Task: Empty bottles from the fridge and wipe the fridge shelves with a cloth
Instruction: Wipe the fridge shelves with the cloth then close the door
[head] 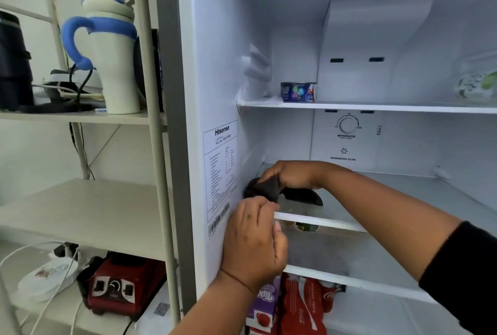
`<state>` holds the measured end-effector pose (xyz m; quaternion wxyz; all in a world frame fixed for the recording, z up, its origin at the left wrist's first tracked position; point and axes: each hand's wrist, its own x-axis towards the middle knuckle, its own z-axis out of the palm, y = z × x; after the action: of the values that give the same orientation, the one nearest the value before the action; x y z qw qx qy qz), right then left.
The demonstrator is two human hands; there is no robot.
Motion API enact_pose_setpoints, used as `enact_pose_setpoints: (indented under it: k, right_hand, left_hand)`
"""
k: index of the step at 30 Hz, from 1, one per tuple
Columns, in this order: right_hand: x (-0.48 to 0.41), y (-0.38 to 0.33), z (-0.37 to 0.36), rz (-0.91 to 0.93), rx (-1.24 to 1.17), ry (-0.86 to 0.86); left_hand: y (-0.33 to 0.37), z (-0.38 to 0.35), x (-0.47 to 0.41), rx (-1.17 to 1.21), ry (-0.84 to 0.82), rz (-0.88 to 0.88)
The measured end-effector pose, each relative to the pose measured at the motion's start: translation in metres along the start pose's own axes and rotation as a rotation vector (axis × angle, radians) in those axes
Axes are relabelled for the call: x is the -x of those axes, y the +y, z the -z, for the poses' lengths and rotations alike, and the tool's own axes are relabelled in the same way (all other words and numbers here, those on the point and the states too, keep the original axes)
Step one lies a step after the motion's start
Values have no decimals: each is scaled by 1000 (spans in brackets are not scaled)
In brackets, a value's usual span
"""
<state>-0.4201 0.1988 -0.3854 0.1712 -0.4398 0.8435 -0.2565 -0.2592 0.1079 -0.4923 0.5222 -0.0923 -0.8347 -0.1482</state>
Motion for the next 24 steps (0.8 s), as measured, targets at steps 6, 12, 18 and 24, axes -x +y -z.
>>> enact_pose_setpoints:
  k: [6, 12, 18, 24]
  right_hand:
    - [-47, 18, 26, -162, 109, 185]
    - [-81, 38, 44, -291, 225, 267]
    - [-93, 44, 58, -375, 277, 278]
    - [-47, 71, 70, -519, 378, 330]
  left_hand:
    - [9, -12, -32, -5, -42, 187]
    - [2, -35, -85, 106, -34, 396]
    - [-6, -49, -80, 111, 37, 430]
    - [-8, -46, -78, 82, 18, 407]
